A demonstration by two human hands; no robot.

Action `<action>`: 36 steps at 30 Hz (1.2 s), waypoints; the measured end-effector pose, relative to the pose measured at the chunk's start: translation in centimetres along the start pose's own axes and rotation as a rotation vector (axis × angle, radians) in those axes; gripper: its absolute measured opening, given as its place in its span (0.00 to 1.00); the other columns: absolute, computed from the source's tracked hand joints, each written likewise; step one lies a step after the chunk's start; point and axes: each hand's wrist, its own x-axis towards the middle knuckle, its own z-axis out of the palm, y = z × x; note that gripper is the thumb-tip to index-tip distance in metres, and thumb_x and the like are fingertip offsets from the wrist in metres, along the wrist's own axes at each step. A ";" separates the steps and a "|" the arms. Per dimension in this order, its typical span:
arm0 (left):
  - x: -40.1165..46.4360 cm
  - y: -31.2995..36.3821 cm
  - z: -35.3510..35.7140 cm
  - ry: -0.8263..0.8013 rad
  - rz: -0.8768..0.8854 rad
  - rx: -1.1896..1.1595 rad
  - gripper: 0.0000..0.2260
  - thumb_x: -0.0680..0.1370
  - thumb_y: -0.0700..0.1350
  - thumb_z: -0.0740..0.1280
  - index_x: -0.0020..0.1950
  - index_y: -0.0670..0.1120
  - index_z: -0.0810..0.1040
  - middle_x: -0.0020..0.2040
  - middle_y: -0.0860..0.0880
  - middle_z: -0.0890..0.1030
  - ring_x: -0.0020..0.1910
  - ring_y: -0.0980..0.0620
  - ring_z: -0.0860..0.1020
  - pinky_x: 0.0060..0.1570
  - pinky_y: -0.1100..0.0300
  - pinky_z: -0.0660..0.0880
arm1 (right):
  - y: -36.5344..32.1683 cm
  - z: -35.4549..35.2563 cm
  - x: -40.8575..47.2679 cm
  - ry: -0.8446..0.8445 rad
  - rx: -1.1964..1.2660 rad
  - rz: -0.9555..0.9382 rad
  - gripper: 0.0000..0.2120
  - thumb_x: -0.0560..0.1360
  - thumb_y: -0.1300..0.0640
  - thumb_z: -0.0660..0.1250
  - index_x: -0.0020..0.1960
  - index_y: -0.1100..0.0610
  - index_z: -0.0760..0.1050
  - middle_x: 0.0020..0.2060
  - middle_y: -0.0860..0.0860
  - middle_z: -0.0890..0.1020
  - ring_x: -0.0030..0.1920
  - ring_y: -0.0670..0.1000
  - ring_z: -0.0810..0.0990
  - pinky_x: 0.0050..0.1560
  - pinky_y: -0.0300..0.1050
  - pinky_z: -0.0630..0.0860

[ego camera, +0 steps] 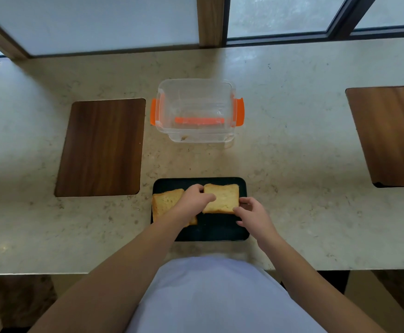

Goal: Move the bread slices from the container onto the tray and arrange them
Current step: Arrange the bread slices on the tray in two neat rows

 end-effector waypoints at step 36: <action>-0.5 2.3 1.7 0.051 -0.036 -0.084 0.06 0.77 0.48 0.63 0.51 0.49 0.75 0.54 0.47 0.77 0.50 0.49 0.76 0.58 0.46 0.77 | -0.5 0.6 1.7 0.095 -0.366 -0.086 0.25 0.75 0.52 0.66 0.71 0.56 0.71 0.65 0.53 0.75 0.51 0.46 0.74 0.41 0.41 0.70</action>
